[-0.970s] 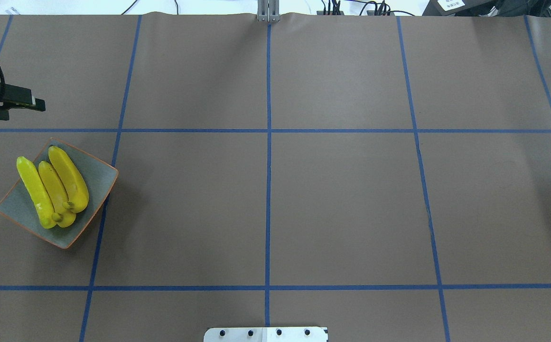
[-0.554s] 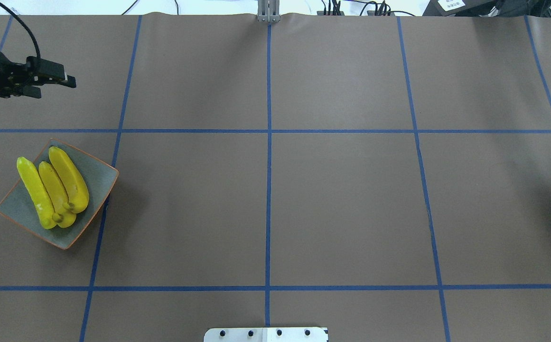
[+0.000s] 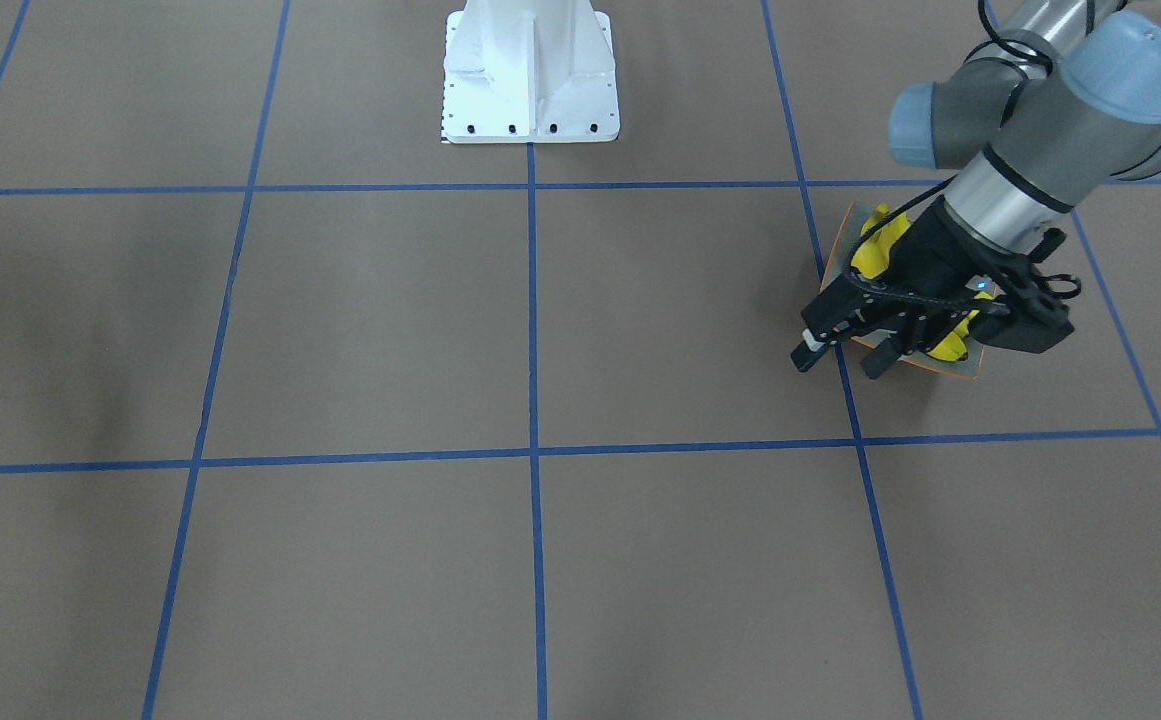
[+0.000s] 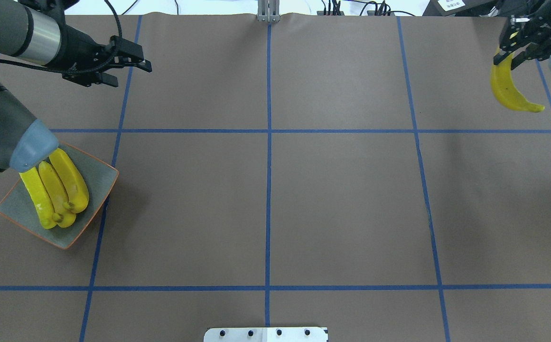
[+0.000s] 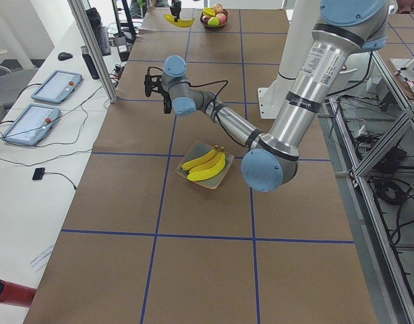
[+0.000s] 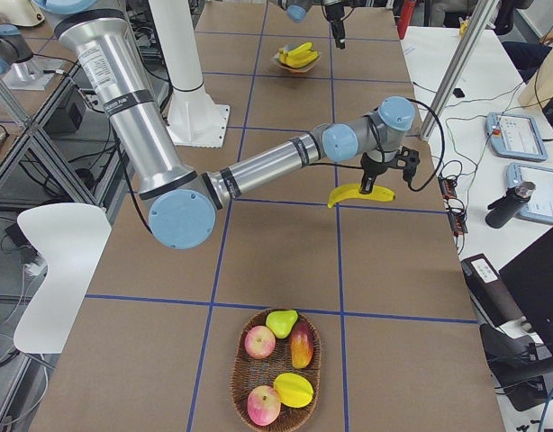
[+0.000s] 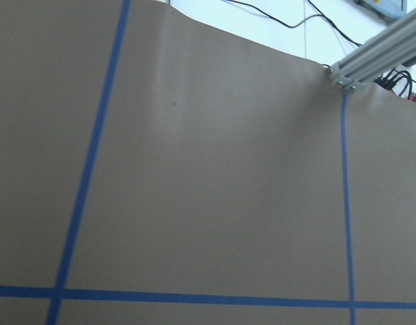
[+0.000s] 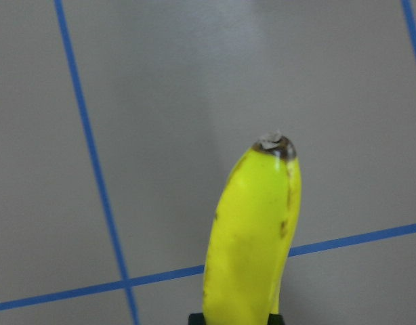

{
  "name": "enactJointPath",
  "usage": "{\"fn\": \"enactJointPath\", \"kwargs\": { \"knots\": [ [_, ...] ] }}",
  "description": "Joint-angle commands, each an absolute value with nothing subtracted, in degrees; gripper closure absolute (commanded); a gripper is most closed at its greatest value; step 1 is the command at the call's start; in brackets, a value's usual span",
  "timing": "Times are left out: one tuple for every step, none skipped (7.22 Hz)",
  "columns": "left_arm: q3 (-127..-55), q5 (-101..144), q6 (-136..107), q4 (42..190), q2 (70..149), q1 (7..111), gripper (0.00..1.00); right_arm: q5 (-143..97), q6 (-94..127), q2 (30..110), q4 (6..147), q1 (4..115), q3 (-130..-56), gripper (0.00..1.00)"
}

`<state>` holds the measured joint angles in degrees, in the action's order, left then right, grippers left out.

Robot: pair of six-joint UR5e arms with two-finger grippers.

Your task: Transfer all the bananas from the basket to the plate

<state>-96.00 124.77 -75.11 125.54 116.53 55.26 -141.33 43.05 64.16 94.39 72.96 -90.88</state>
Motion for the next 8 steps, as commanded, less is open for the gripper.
{"fn": "enactJointPath", "kwargs": {
  "knots": [
    [-91.0,124.5,-76.3,132.6,120.1,52.3,0.01,-146.4,50.5,60.8,94.0,68.3,-92.5,1.0],
    [-88.8,124.5,-79.8,137.3,120.8,51.7,0.01,-146.5,54.2,59.9,92.0,67.0,-93.2,1.0],
    [-88.0,123.9,-81.0,138.9,121.5,50.8,0.01,-146.4,59.4,59.9,87.4,64.7,-93.2,1.0],
    [-87.9,121.8,-81.1,138.8,122.8,49.1,0.01,-145.8,64.1,58.9,85.1,62.4,-93.2,1.0],
    [-87.9,119.7,-81.0,138.4,123.8,47.5,0.01,-142.9,67.6,56.8,85.3,60.6,-93.3,1.0],
    [-87.6,119.5,-80.9,138.0,124.5,47.0,0.01,-139.6,69.4,55.3,85.8,58.3,-93.3,1.0],
    [-87.4,119.5,-80.9,137.0,125.6,46.3,0.01,-137.1,71.1,54.2,86.0,56.4,-93.3,1.0],
    [-87.1,119.4,-80.8,135.8,126.8,46.1,0.01,-134.3,73.7,53.1,86.0,54.2,-93.2,1.0]
  ]
}}
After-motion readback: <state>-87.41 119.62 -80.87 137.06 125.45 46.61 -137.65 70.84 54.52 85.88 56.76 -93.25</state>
